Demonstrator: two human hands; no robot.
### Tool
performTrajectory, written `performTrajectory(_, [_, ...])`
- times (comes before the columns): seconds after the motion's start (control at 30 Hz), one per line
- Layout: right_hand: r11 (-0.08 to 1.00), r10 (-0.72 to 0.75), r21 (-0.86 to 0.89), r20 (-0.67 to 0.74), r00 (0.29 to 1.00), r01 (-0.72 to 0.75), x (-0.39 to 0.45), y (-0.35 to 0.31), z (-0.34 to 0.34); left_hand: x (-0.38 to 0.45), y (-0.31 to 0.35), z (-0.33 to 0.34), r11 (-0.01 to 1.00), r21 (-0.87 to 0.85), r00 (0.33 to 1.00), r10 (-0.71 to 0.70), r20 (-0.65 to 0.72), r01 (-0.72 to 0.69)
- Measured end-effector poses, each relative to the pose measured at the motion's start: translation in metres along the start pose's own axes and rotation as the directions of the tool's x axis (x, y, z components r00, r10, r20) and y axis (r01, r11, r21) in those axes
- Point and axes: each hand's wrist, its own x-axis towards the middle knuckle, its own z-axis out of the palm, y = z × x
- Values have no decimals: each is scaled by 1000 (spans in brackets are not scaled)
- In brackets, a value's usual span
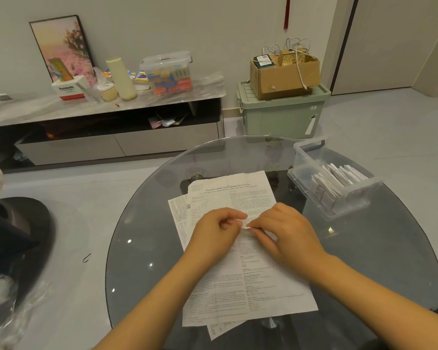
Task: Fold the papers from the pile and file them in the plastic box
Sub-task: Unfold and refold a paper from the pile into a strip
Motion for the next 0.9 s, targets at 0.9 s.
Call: performTrajectory(0.9, [800, 589, 275, -194, 784, -533, 21, 64, -121, 67, 106, 64, 930, -95, 934, 354, -43, -356])
